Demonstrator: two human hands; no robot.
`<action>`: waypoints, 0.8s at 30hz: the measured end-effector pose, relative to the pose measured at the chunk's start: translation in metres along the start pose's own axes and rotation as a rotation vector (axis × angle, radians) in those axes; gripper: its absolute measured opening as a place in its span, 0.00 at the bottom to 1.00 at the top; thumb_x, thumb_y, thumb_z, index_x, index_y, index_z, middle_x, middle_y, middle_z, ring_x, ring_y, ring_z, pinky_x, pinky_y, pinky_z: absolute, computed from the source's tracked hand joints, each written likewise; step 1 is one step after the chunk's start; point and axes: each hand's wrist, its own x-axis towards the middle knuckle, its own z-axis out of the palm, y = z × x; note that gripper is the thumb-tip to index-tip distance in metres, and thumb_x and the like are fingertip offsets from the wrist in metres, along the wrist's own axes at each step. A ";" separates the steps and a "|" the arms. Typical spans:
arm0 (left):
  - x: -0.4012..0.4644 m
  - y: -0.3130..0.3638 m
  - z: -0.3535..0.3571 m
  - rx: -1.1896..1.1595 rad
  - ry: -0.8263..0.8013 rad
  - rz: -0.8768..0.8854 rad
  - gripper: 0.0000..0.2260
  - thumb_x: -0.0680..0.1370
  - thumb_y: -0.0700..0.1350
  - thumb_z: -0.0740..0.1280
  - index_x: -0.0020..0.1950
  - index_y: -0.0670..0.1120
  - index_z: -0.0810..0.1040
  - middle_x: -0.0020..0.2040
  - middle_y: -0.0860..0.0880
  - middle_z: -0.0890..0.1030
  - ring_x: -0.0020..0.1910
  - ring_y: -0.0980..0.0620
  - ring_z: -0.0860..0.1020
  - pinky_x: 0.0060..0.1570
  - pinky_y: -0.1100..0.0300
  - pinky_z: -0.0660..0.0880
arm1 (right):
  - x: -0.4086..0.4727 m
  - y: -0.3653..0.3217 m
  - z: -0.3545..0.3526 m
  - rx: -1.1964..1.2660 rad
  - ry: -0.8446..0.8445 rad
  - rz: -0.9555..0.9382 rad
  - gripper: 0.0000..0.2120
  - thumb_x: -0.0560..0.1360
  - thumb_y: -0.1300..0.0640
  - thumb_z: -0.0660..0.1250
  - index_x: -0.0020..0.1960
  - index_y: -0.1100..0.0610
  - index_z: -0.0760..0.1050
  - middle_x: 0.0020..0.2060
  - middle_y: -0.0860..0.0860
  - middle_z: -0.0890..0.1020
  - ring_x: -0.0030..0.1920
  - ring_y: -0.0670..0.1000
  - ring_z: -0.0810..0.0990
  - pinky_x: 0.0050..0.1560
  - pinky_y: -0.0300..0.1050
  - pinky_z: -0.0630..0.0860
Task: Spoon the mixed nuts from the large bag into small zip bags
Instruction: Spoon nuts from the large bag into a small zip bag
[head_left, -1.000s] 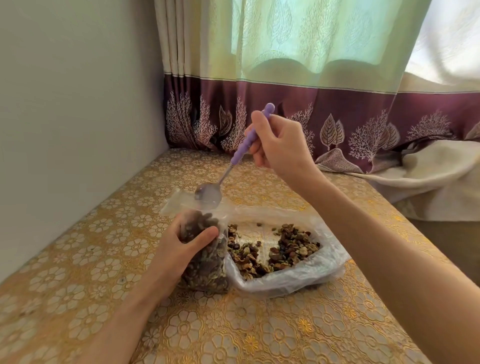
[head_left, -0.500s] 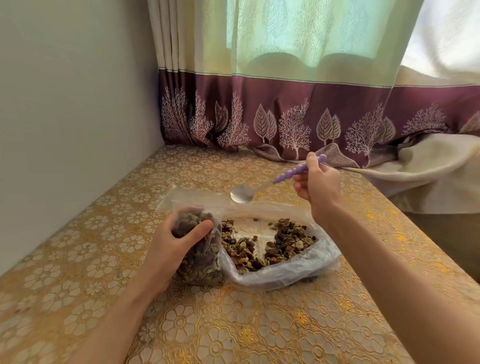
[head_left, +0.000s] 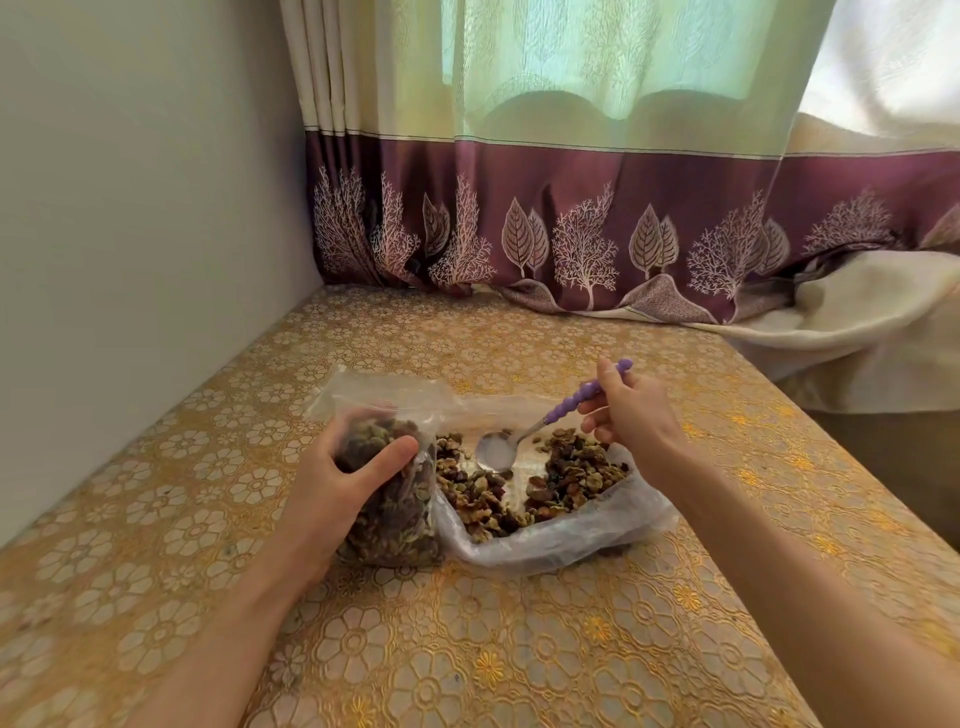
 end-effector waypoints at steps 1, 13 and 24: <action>0.000 0.000 0.000 0.003 -0.002 -0.002 0.22 0.56 0.63 0.72 0.48 0.61 0.79 0.47 0.54 0.82 0.50 0.52 0.80 0.52 0.48 0.78 | 0.000 0.001 0.000 -0.001 -0.012 0.024 0.19 0.82 0.53 0.55 0.38 0.61 0.74 0.27 0.52 0.79 0.23 0.46 0.74 0.20 0.35 0.66; -0.003 0.006 0.002 0.001 -0.018 -0.028 0.25 0.54 0.64 0.73 0.50 0.61 0.79 0.53 0.49 0.80 0.53 0.48 0.78 0.54 0.43 0.76 | -0.006 0.000 -0.001 -0.020 -0.179 0.203 0.19 0.81 0.52 0.57 0.37 0.62 0.75 0.29 0.54 0.81 0.25 0.46 0.74 0.25 0.34 0.71; -0.003 0.007 0.002 0.014 -0.007 -0.031 0.21 0.60 0.58 0.77 0.50 0.59 0.78 0.53 0.48 0.79 0.53 0.47 0.77 0.54 0.43 0.76 | 0.002 -0.005 -0.005 0.135 -0.031 0.242 0.18 0.81 0.55 0.58 0.36 0.62 0.74 0.22 0.52 0.79 0.20 0.44 0.73 0.19 0.32 0.67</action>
